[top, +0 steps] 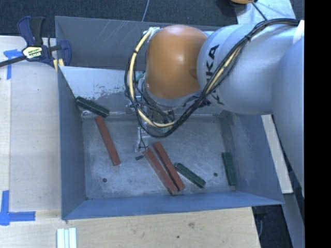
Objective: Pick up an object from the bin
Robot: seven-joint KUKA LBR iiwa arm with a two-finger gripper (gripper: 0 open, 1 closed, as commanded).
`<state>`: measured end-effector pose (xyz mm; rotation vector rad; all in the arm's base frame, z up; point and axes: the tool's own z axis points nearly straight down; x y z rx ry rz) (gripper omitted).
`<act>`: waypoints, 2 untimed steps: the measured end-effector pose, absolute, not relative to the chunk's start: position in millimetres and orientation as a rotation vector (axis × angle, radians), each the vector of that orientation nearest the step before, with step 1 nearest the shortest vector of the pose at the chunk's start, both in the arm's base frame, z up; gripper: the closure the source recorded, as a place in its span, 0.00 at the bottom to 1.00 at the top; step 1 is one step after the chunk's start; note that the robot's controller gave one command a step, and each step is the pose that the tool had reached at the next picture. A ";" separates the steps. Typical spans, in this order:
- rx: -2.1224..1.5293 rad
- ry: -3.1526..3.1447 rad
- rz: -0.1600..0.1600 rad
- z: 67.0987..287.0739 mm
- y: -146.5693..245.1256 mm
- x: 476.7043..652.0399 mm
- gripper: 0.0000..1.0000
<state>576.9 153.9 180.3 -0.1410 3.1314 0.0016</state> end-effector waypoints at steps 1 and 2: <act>-0.630 3.075 0.001 158.8 192.8 579.5 0.00; -0.744 3.052 -0.001 123.5 191.1 588.8 0.00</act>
Offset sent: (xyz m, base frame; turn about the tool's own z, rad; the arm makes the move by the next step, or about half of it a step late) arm 0.0113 0.0371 -0.0537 -0.3885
